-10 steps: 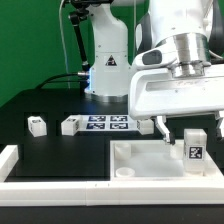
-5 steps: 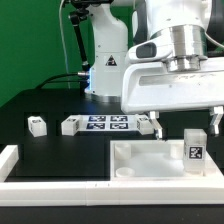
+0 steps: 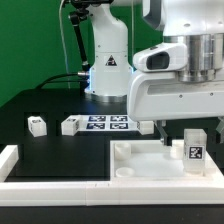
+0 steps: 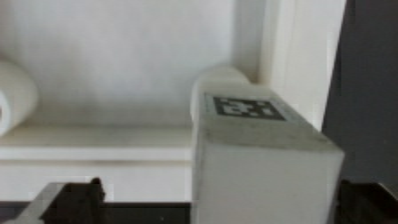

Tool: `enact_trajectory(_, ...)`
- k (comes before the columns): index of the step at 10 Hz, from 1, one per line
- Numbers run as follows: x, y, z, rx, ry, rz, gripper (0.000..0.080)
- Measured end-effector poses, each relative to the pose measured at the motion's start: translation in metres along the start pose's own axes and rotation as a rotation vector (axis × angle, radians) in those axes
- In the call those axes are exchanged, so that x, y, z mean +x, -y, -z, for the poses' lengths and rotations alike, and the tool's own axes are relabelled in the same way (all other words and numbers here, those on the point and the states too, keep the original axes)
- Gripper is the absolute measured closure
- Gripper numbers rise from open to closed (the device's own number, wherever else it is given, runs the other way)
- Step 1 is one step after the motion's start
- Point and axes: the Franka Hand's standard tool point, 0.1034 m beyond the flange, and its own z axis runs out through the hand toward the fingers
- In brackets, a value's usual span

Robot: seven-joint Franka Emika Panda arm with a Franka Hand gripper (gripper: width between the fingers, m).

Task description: Assemble square table

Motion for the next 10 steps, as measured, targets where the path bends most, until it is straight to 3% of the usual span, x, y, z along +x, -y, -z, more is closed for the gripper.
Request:
enact_trajectory(3,0.0008,-0.0001,-0.0008,0.0,-0.006,0.0,0.016)
enact_trajectory(5,0.0009,-0.0001,-0.0009,0.0,-0.006,0.001,0.0506)
enact_trajectory(9,0.0009,0.0002,-0.001,0.0,-0.006,-0.024,0.0507)
enact_trajectory(10,0.0027,0.0016,-0.0022,0.013,-0.019,-0.195,0.0507)
